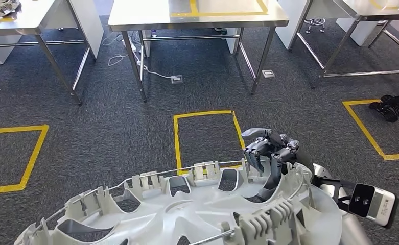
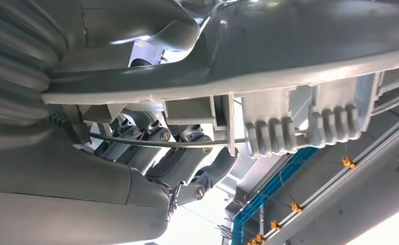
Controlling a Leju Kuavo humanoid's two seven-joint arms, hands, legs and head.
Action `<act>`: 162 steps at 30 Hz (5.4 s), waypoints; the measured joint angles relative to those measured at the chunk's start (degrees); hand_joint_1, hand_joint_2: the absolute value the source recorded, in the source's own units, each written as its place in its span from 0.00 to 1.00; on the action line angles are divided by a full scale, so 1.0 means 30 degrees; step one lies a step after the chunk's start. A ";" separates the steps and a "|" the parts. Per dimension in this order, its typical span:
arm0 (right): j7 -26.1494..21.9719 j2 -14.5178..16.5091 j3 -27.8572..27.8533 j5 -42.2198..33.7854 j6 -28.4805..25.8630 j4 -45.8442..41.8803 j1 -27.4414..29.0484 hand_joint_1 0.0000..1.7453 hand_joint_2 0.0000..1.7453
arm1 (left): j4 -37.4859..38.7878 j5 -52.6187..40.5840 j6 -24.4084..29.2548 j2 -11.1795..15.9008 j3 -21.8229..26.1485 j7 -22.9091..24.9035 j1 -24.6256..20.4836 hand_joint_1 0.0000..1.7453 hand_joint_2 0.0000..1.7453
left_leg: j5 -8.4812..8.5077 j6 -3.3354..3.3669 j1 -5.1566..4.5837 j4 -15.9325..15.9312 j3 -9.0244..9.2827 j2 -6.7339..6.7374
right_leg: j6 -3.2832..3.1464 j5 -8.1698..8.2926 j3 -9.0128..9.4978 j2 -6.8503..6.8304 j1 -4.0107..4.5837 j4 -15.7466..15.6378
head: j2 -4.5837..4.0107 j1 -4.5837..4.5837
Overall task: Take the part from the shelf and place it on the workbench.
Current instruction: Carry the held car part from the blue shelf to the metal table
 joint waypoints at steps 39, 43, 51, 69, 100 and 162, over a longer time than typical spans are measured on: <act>0.0153 0.0397 0.0579 -0.0105 -0.0366 0.0357 -0.0714 1.00 1.00 | -0.0007 -0.0475 0.0013 0.0042 0.0056 0.0016 -0.0047 0.00 1.00 | -0.1687 -0.0488 -0.0123 -0.0226 0.2077 0.0010 | -0.0427 0.3316 -0.0946 -0.0274 0.0132 -0.3290 | 0.0000 0.0055; 0.0148 0.0393 0.0587 -0.0106 -0.0364 0.0350 -0.0681 1.00 1.00 | -0.0020 -0.0481 0.0017 0.0049 0.0056 0.0064 -0.0068 0.00 1.00 | -0.1749 -0.0928 -0.0119 0.0443 0.2197 0.0044 | -0.0999 0.3072 -0.0284 -0.0164 0.0111 -0.3578 | -0.0002 0.0009; 0.0095 0.0397 0.0732 -0.0124 -0.0332 0.0357 -0.0634 1.00 1.00 | -0.0009 -0.0444 0.0140 0.0011 0.0073 0.0084 0.0043 0.00 1.00 | -0.1948 -0.0998 -0.0090 0.2847 -0.1065 0.0039 | -0.1275 0.1649 0.1456 0.0009 0.0257 -0.3646 | 0.0002 -0.0255; 0.0107 0.0608 0.0918 0.0120 -0.0506 0.0430 -0.0780 1.00 1.00 | -0.0024 -0.0577 0.0268 -0.0060 0.0393 0.0164 -0.0027 0.00 1.00 | -0.1329 -0.0618 0.0002 -0.0324 0.1851 -0.0084 | -0.0149 0.3191 -0.0794 -0.0230 -0.0105 -0.3140 | 0.0002 0.0065; 0.0104 0.0694 0.1206 -0.0133 -0.0707 0.0590 -0.1178 1.00 1.00 | -0.0044 -0.1018 0.0142 -0.0082 0.0534 0.0120 -0.0059 0.00 1.00 | -0.1133 -0.0619 -0.0113 -0.0242 0.1663 -0.0084 | -0.0352 0.2586 -0.0117 -0.0176 0.0061 -0.3371 | -0.0002 -0.0016; -0.0175 0.0962 0.0122 0.0698 -0.0747 -0.1018 0.0853 1.00 1.00 | -0.0033 -0.2058 0.0159 -0.0169 0.0994 0.0226 -0.0051 0.00 1.00 | -0.1615 -0.0451 -0.0195 0.0242 0.1706 -0.0228 | -0.0617 0.3135 -0.0977 -0.0035 0.0365 -0.3260 | 0.0000 -0.0025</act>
